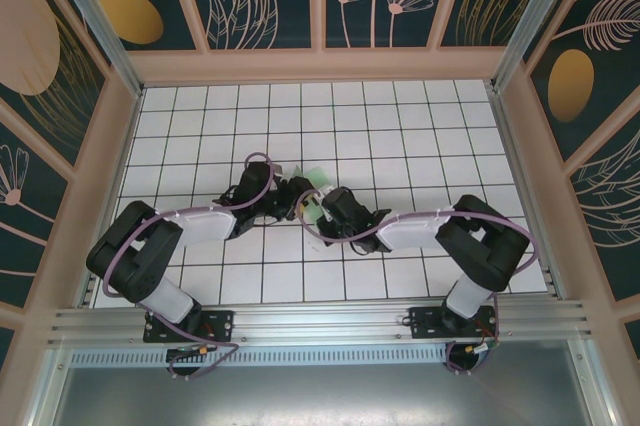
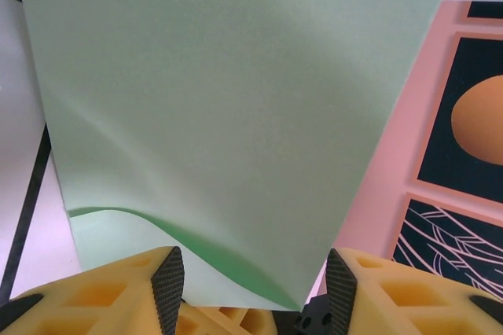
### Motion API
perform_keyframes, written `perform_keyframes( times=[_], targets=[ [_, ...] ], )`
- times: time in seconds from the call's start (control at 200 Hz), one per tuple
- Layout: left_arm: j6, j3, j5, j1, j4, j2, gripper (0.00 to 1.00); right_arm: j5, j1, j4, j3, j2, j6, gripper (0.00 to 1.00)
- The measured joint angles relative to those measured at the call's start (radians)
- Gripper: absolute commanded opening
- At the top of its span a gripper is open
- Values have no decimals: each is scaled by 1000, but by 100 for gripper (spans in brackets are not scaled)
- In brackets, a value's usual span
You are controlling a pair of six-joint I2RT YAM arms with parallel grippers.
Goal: Fold a paper plane with a square sheet of paper (pick it up from the middle)
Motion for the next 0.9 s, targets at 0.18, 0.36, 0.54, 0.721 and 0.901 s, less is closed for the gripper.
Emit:
perform_keyframes(
  times=[0.18,0.36,0.54,0.721,0.901],
  targets=[
    [-16,0,-5,-11,11,1,48,-5,-1,22,-12,-4,-12,0],
    [-28,0,-12,-21,19,4,44,-4,-1,41,-28,-4,-13,0],
    [-28,0,-22,-24,18,4,39,-4,-1,42,-29,-6,-13,0],
    [-29,-2,-24,-29,14,4,33,-4,-4,60,-43,-14,-10,0],
    [-28,-4,-26,-34,6,4,31,-4,-5,74,-58,-24,-9,0]
  ],
)
